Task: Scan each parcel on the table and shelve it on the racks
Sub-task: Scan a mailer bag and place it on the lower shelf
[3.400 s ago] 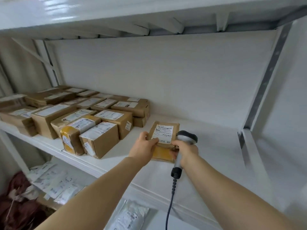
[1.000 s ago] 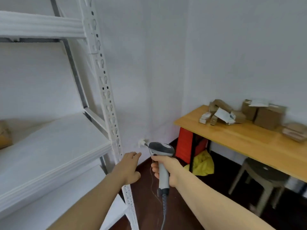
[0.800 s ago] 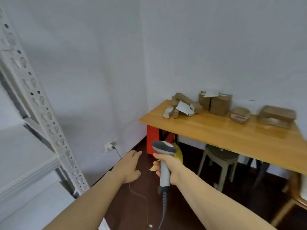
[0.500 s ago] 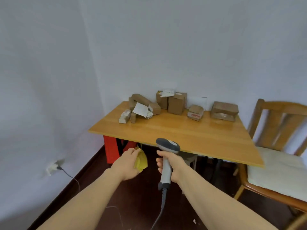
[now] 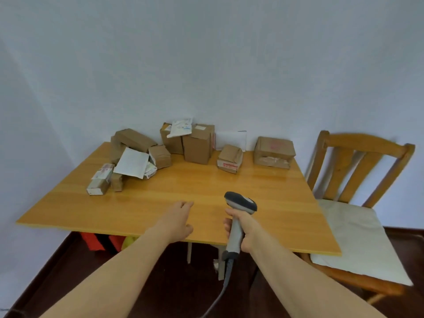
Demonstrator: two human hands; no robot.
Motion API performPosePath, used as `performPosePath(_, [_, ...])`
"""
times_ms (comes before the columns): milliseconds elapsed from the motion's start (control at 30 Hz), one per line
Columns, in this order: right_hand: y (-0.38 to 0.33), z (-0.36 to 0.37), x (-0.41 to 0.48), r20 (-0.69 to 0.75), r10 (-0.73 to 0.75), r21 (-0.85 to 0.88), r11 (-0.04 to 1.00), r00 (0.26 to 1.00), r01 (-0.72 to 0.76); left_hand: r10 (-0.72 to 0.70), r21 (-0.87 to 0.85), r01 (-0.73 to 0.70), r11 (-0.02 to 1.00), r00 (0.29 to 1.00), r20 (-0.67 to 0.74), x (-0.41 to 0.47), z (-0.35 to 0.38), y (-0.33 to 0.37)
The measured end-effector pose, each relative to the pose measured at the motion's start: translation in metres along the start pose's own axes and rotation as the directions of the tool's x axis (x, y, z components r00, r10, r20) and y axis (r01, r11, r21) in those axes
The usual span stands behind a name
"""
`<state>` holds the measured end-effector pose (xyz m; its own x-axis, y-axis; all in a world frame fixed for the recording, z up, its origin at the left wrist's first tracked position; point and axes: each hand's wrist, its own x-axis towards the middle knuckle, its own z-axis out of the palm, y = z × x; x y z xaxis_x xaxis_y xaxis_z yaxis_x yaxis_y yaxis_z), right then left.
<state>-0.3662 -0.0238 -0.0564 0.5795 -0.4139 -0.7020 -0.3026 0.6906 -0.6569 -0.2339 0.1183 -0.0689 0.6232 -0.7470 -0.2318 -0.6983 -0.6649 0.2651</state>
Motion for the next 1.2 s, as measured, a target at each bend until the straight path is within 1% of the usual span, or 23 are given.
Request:
performPosePath(100, [-0.036,-0.001,0.042,-0.001,0.021,-0.017,1.0,1.0,-0.021,-0.057,-0.025,0.056,0.998,0.998,-0.02,0.043,-0.003,0.004])
performPosePath(167, [-0.064,0.001,0.067,0.038,0.024,-0.023,0.999,0.999,-0.023,-0.125,-0.07,0.122,0.99,0.992,-0.036,0.072,-0.009,0.004])
performPosePath(233, [-0.088,0.003,0.091,0.045,0.034,-0.024,0.999,0.998,-0.033,-0.22,-0.151,0.21,0.966,0.974,-0.05,0.099,-0.016,0.002])
performPosePath(300, [-0.109,0.006,0.11,0.068,0.044,-0.038,0.998,0.997,-0.042,-0.314,-0.28,0.283,0.917,0.947,-0.07,0.121,-0.024,-0.001])
performPosePath(367, [-0.128,0.011,0.129,0.077,0.048,-0.043,0.998,0.996,-0.045,-0.404,-0.413,0.336,0.847,0.911,-0.087,0.143,-0.03,-0.006])
performPosePath(500, [-0.152,0.028,0.164,0.097,0.07,-0.062,0.996,0.993,-0.064,-0.527,-0.613,0.381,0.693,0.847,-0.069,0.183,-0.043,-0.016])
performPosePath(533, [-0.155,0.032,0.173,0.102,0.077,-0.062,0.996,0.992,-0.071,-0.556,-0.665,0.38,0.643,0.829,-0.064,0.195,-0.047,-0.02])
performPosePath(567, [-0.159,0.037,0.182,0.104,0.083,-0.06,0.995,0.991,-0.077,-0.589,-0.732,0.371,0.571,0.807,-0.05,0.208,-0.051,-0.025])
performPosePath(667, [-0.169,0.052,0.209,0.088,0.087,-0.051,0.995,0.992,-0.083,-0.656,-0.907,0.304,0.292,0.754,0.041,0.25,-0.065,-0.044])
performPosePath(800, [-0.184,0.076,0.24,0.076,0.09,-0.041,0.995,0.993,-0.087,-0.692,-0.985,0.17,-0.014,0.709,0.132,0.309,-0.085,-0.073])
performPosePath(933, [-0.199,0.104,0.265,0.055,0.089,-0.049,0.995,0.994,-0.087,-0.685,-0.945,0.082,-0.316,0.669,0.287,0.36,-0.109,-0.1])
performPosePath(1000, [-0.203,0.116,0.275,0.048,0.08,-0.067,0.995,0.996,-0.077,-0.66,-0.898,0.044,-0.437,0.663,0.354,0.38,-0.118,-0.112])
performPosePath(1100, [-0.204,0.126,0.287,0.034,0.085,-0.096,0.992,0.996,-0.081,-0.598,-0.809,-0.033,-0.588,0.691,0.406,0.404,-0.126,-0.127])
performPosePath(1200, [-0.202,0.129,0.298,0.011,0.086,-0.097,0.992,0.996,-0.085,-0.546,-0.732,-0.051,-0.679,0.703,0.457,0.419,-0.128,-0.138])
